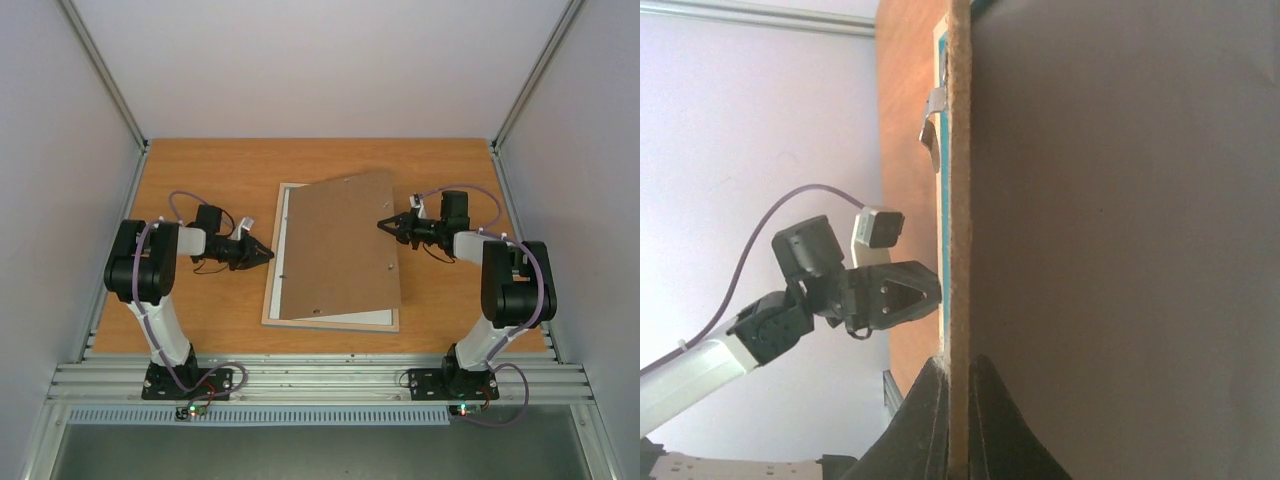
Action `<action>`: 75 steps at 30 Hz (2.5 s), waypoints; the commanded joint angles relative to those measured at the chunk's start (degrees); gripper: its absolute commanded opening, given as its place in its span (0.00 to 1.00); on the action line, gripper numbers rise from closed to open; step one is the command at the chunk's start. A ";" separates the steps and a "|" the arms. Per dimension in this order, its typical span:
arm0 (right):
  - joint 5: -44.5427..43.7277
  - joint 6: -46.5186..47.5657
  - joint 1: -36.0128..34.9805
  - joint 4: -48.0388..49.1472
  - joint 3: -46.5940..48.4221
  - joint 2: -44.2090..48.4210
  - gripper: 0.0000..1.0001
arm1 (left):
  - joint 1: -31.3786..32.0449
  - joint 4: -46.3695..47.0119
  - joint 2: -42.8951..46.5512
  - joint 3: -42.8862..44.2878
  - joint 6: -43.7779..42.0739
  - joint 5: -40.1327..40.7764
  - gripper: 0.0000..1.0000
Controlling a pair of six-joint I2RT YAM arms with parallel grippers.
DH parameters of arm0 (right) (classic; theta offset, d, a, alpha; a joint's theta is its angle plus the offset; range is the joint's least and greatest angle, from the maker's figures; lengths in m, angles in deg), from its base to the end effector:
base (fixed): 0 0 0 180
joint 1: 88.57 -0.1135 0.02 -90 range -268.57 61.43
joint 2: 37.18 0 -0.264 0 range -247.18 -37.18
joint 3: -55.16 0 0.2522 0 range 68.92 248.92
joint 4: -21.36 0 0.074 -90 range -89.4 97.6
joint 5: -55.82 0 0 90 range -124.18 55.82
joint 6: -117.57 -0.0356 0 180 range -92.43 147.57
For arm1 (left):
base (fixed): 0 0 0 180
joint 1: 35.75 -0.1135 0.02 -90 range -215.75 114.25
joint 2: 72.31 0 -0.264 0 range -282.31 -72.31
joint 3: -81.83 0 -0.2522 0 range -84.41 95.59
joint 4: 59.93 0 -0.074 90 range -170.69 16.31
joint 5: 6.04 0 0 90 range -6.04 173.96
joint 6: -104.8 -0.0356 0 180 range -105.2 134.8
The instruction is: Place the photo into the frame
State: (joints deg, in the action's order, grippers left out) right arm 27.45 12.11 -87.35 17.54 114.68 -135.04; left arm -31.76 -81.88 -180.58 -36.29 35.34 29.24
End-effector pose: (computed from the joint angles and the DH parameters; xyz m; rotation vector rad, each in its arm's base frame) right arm 0.3219 0.0245 0.1576 -0.2448 2.1553 1.3565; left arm 0.3088 -0.0507 0.0937 -0.1208 2.6392 -1.4363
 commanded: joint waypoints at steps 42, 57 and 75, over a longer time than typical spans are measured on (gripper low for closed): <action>-15.71 8.74 -9.12 -0.31 -0.55 -8.37 0.18 | 2.81 -5.38 -2.76 1.07 -2.03 9.30 0.35; -28.14 18.45 -12.11 -20.86 5.58 0.85 0.59 | 0.90 -5.33 0.38 0.92 -2.08 11.80 0.51; -33.67 30.63 -10.89 -36.19 13.59 7.06 0.74 | -0.44 -5.42 4.93 0.27 -3.10 12.80 0.54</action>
State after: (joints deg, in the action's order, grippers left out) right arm -7.77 36.07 -98.65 -15.73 126.48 -130.17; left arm -31.63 -85.31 -176.52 -34.60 34.00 35.65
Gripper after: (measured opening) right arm 0.807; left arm 0.531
